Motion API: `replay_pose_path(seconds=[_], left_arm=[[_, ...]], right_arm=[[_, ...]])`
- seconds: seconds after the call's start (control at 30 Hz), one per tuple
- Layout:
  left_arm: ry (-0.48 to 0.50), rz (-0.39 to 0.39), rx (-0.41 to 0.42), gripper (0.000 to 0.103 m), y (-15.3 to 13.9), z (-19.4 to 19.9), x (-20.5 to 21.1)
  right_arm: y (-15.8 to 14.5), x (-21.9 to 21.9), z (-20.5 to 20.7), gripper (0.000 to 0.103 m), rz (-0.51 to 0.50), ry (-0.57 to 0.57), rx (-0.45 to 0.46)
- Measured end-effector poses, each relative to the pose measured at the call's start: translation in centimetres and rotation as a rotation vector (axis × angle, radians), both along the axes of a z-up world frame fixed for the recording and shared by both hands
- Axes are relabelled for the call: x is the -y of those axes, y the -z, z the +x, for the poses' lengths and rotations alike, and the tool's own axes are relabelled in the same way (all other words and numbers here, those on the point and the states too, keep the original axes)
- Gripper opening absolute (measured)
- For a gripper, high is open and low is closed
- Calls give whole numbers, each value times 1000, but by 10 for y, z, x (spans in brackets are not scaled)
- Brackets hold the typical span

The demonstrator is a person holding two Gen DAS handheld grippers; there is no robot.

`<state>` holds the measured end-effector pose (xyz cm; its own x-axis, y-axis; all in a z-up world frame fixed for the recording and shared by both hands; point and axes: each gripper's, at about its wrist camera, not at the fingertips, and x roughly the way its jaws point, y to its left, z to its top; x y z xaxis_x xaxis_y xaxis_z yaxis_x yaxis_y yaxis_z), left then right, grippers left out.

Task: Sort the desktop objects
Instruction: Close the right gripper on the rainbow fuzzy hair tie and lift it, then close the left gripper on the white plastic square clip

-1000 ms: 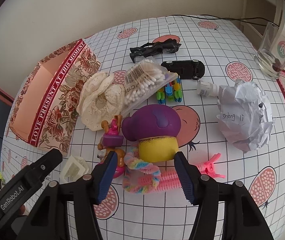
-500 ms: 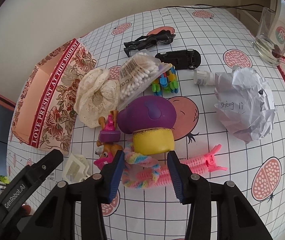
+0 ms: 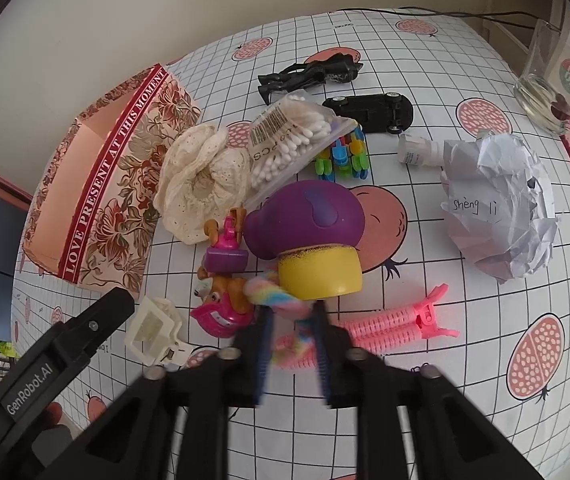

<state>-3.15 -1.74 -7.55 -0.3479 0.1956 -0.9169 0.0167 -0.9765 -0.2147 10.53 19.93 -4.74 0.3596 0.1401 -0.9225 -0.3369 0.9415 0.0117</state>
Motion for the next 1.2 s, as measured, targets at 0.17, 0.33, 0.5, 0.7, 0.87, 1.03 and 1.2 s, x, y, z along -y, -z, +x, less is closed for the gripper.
replay_pose_path(seconds=[0.17, 0.33, 0.5, 0.7, 0.87, 1.03, 1.2], left_arm=[[13, -5, 6, 102, 2, 0, -2], [24, -5, 9, 102, 3, -1, -4], [58, -24, 5, 102, 4, 0, -10], [147, -97, -1, 102, 10, 3, -27], [196, -166, -12, 102, 14, 6, -38], [223, -200, -3, 96, 19, 6, -42], [240, -218, 10, 85, 24, 5, -44]], right_arm=[[-5, 3, 1, 10, 11, -1, 0], [-23, 4, -1, 9, 48, 4, 69], [-35, 7, -2, 9, 47, 11, 129], [-35, 17, -2, 9, 46, 52, 118], [-34, 22, 0, 9, 50, 75, 109], [-33, 20, 0, 9, 49, 81, 105], [-32, 21, 0, 9, 44, 94, 101]])
